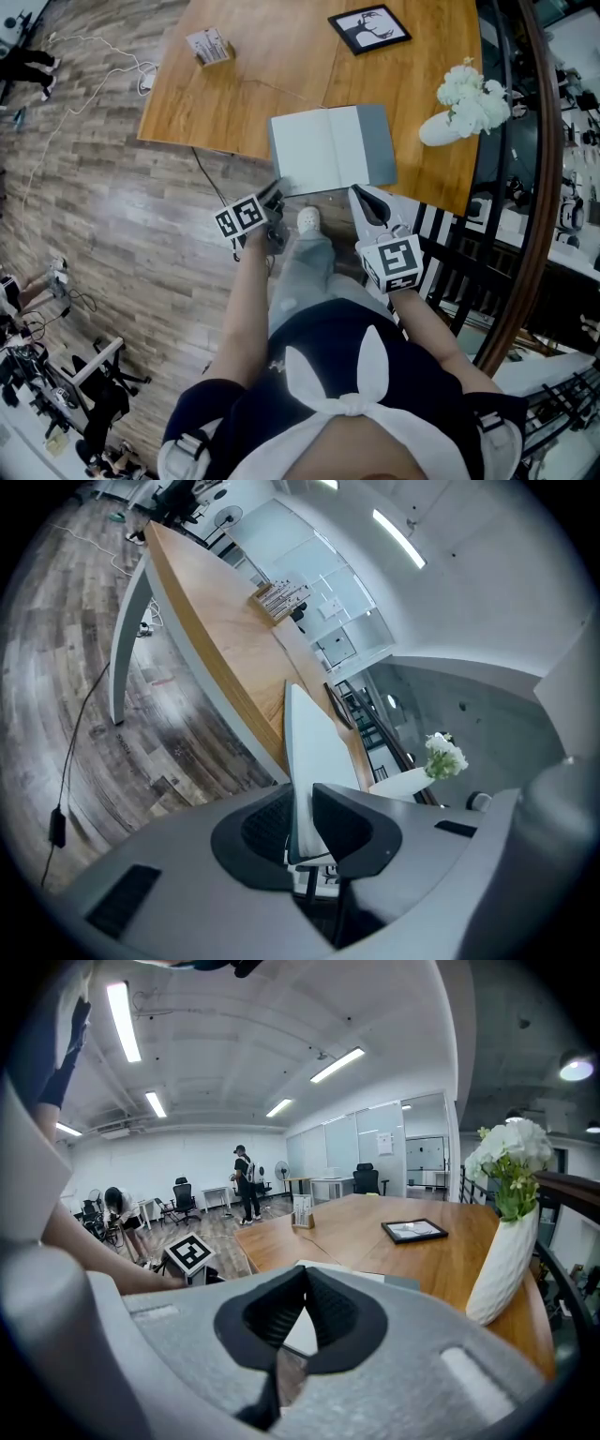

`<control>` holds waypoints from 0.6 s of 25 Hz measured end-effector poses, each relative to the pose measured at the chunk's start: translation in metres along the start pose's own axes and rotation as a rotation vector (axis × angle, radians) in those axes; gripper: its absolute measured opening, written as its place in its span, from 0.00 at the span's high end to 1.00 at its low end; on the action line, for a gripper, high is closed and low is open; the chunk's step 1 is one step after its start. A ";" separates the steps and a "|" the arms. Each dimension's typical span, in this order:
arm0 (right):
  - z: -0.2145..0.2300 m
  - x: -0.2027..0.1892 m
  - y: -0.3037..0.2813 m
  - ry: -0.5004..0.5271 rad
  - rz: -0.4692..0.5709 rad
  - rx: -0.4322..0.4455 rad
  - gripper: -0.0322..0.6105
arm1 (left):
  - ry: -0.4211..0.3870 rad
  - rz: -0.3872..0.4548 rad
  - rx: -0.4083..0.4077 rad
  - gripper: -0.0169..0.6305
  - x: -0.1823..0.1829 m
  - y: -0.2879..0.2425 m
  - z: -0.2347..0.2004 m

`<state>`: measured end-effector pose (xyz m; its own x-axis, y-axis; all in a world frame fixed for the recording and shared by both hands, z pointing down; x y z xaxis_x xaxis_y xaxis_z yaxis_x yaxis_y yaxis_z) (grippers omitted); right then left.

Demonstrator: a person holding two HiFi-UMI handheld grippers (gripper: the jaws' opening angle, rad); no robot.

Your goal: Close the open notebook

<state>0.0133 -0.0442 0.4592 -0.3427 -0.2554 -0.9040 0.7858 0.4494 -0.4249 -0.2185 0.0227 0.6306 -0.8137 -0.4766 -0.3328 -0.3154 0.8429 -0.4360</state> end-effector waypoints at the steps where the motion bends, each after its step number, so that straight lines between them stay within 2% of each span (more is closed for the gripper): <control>1: -0.001 0.000 0.000 0.001 0.002 0.000 0.95 | -0.004 0.002 -0.001 0.85 0.000 0.000 0.001; 15: -0.006 -0.004 0.007 0.007 0.003 -0.001 0.95 | -0.038 0.047 -0.022 0.88 0.007 0.011 0.020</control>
<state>0.0170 -0.0352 0.4595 -0.3439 -0.2483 -0.9056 0.7861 0.4513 -0.4223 -0.2182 0.0233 0.6073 -0.8086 -0.4453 -0.3845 -0.2884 0.8696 -0.4007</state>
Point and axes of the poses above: the fingertips, and each gripper's own axes: y backward along the fingers, z to its right, x out of its top, the point moved 8 cm from there along y, backward along the fingers, and after that the axes turned 1 degree about -x, right-handed, at the moved point
